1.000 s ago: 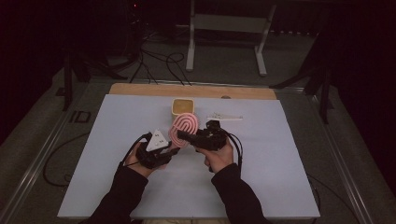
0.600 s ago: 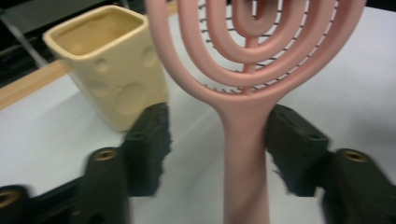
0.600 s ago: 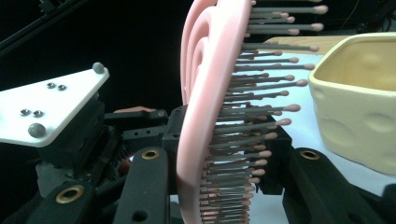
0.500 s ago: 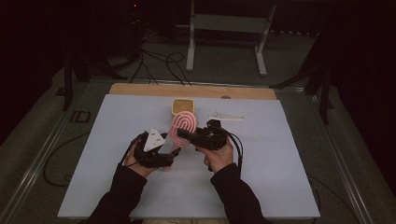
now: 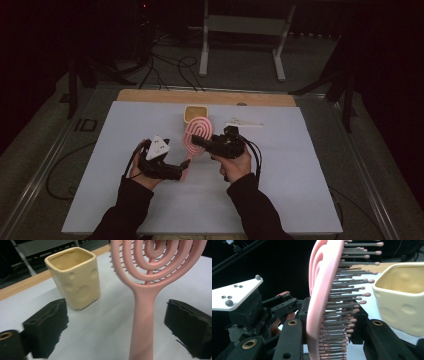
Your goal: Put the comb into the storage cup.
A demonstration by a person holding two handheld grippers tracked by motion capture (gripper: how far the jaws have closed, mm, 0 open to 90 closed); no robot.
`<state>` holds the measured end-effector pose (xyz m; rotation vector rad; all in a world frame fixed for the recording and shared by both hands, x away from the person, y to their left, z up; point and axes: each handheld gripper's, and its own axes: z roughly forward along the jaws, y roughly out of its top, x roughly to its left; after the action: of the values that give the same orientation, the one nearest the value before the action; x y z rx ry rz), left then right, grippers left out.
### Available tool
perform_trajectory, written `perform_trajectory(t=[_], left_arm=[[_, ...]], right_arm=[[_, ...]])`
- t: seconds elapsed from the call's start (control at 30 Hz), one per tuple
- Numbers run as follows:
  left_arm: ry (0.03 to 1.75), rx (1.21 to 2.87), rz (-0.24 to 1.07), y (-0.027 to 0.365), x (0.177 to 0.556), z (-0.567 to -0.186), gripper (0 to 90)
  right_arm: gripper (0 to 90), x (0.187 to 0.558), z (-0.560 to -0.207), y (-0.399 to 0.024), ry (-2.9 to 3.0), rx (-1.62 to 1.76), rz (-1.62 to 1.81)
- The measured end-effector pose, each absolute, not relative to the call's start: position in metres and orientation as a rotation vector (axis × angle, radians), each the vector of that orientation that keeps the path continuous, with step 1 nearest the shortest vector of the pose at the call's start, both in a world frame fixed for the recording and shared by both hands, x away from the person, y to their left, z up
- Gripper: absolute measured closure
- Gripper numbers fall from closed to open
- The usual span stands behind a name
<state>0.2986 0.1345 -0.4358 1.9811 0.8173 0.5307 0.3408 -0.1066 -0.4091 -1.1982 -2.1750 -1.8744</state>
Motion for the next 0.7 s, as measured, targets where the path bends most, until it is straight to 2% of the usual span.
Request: perform_trajectory(t=[0.4,0.6,0.7], left_arm=[[0.89,1.882,0.497,0.169,0.289,-0.44,0.1],[0.9,1.825,0.523,0.186,0.282,-0.443,0.0],[0.909,1.791,0.577,0.191,0.276,-0.445,0.4]], right_arm=[[63.7,0.345,-0.405,-0.112,-2.177,-1.231,-1.885],[63.6,0.346,-0.402,-0.111,-2.168,-1.238,-1.892],[63.6,0.346,-0.4,-0.111,-2.167,-1.239,-1.892]])
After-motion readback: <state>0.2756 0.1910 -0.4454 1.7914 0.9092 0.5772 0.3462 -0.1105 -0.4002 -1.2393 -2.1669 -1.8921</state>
